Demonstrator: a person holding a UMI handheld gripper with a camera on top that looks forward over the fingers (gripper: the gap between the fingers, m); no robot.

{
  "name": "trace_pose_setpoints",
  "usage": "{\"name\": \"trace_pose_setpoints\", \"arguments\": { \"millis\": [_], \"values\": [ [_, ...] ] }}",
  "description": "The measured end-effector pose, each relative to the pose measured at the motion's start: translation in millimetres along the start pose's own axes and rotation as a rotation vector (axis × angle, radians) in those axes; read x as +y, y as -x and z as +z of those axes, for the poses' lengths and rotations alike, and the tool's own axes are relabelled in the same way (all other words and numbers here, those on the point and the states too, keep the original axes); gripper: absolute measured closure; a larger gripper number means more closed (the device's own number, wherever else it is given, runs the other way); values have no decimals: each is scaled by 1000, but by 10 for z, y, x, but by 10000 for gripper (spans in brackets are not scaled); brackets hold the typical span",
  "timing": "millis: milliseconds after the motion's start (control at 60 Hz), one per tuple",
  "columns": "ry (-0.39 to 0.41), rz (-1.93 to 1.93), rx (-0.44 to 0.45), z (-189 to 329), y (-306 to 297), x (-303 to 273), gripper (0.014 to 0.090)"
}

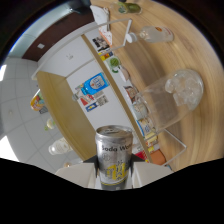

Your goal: Make me a cup of Mojito.

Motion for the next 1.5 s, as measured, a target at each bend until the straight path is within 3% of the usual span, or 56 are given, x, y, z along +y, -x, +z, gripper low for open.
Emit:
{"name": "trace_pose_setpoints", "arguments": {
  "millis": [133, 333, 550, 667, 850, 1100, 1367, 1500],
  "values": [
    [-24, 239, -83, -37, 160, -122, 546],
    [-11, 115, -47, -13, 158, -65, 543],
    [1, -888, 87, 14, 300, 262, 541],
    [10, -1288, 102, 75, 333, 452, 541],
    [11, -1751, 211, 195, -177, 479, 544],
    [116, -1898, 384, 242, -1231, 194, 543],
    [197, -1949, 461, 207, -1822, -23, 539],
    [201, -1971, 441, 211, -1819, 2, 539]
  ]
}}
